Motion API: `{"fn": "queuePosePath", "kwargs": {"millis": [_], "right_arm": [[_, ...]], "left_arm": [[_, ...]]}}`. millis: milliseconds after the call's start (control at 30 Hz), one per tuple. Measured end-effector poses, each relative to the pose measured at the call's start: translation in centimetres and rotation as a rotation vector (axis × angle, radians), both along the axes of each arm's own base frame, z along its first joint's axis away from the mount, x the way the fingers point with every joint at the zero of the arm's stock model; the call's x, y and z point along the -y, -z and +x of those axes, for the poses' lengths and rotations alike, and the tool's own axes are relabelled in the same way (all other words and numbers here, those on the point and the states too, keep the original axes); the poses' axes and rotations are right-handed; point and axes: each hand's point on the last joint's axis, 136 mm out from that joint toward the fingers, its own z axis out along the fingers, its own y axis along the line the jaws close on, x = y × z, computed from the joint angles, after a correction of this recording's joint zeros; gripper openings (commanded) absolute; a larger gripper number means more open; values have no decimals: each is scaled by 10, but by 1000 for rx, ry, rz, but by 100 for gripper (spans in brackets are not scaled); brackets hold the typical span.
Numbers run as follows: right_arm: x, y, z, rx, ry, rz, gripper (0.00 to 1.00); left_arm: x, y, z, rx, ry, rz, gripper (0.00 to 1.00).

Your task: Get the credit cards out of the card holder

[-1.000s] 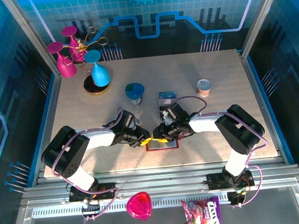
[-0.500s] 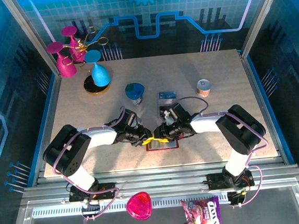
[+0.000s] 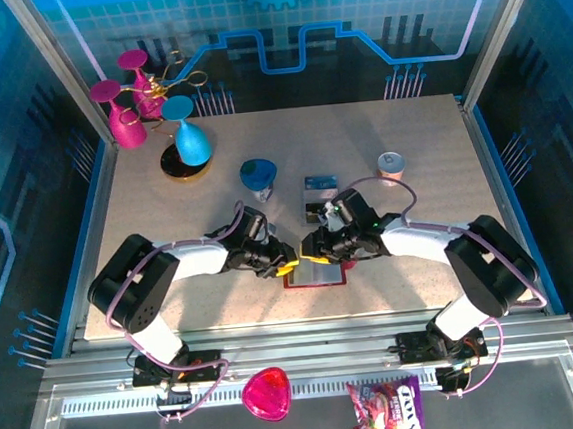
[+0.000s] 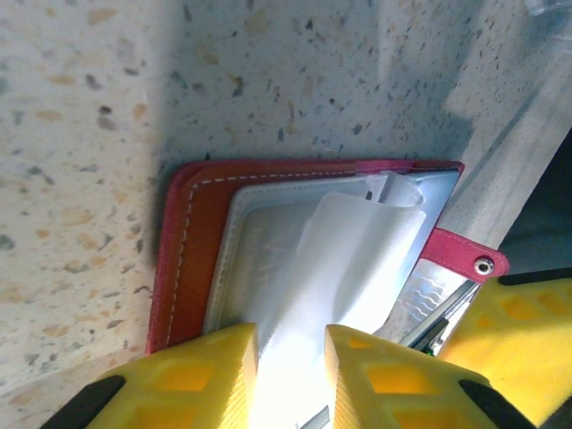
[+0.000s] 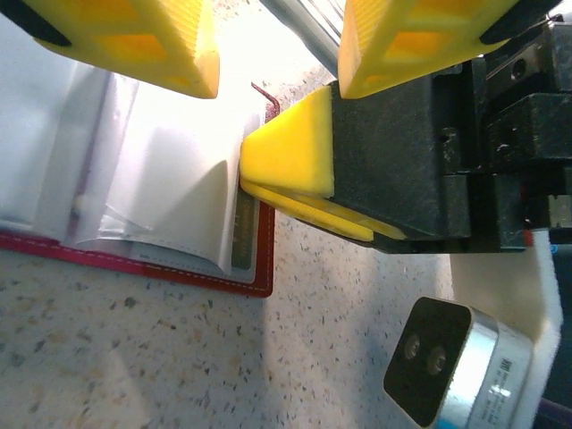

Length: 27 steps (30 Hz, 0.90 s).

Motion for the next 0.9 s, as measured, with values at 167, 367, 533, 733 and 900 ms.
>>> {"fn": "queuePosePath", "kwargs": {"millis": [167,367,533,733,900], "right_arm": [[15,4,-1,-10,29,-21,40],[33,14,-7,-45,60,-48,40],[43,14,-6,-45,79,-55,40],[61,1,0,-4,121,-64,40],[81,-10,5,32,166,-69,40]], "left_arm": [[6,-4,6,7,6,-11,28],[18,-12,11,22,28,-33,29],[28,-16,12,23,51,-47,30],[41,-20,12,28,82,-63,31],[54,-28,12,39,112,-86,32]]}}
